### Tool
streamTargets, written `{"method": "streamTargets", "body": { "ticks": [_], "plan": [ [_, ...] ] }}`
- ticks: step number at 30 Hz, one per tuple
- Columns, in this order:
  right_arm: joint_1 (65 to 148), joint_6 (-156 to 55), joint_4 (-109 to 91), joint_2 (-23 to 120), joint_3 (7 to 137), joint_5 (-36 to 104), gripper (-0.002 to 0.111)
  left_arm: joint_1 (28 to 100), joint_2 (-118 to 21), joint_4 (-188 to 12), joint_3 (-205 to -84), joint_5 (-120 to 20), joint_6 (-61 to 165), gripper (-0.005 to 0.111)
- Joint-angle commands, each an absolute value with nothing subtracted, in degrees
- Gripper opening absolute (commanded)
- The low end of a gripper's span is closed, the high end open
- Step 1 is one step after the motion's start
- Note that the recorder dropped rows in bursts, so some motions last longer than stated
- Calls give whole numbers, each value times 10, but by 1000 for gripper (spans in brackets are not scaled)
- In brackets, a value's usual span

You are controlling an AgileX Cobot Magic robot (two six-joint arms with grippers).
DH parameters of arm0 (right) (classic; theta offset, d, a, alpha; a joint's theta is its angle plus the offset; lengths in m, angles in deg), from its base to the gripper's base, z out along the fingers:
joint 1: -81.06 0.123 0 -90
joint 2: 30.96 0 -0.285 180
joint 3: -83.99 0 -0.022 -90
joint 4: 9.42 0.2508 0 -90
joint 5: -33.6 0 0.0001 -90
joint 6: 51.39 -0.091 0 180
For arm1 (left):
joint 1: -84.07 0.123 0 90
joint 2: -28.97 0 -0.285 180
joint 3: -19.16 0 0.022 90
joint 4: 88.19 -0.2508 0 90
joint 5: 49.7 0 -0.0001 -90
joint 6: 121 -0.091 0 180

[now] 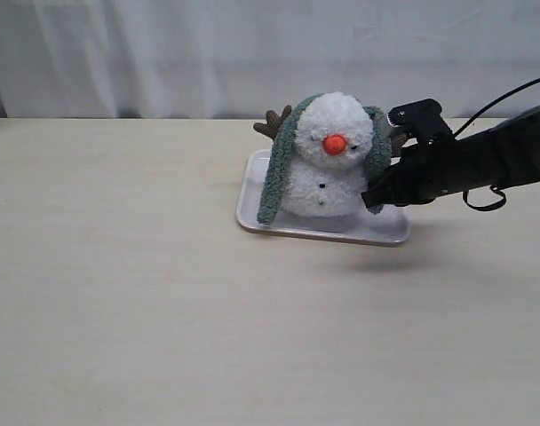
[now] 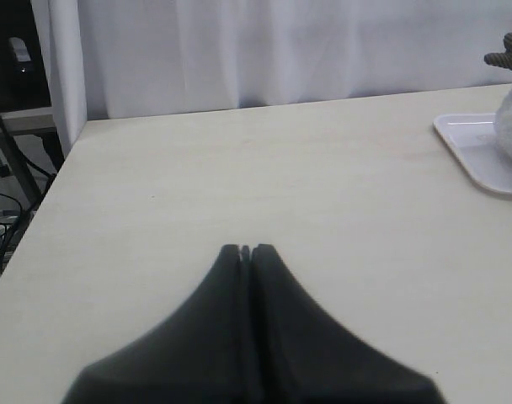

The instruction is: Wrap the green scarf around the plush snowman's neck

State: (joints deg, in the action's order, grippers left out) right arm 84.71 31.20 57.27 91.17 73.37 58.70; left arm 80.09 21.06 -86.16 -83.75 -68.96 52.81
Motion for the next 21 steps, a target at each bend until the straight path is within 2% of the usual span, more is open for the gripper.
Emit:
{"method": "streamTargets", "body": {
  "ticks": [1,21],
  "plan": [
    [845,313,571,898,734,673,4,803,212,-860,-836,-683,531,0],
    [845,235,528,915,731,740,4,803,212,-860,-836,-682,531,0]
  ]
}}
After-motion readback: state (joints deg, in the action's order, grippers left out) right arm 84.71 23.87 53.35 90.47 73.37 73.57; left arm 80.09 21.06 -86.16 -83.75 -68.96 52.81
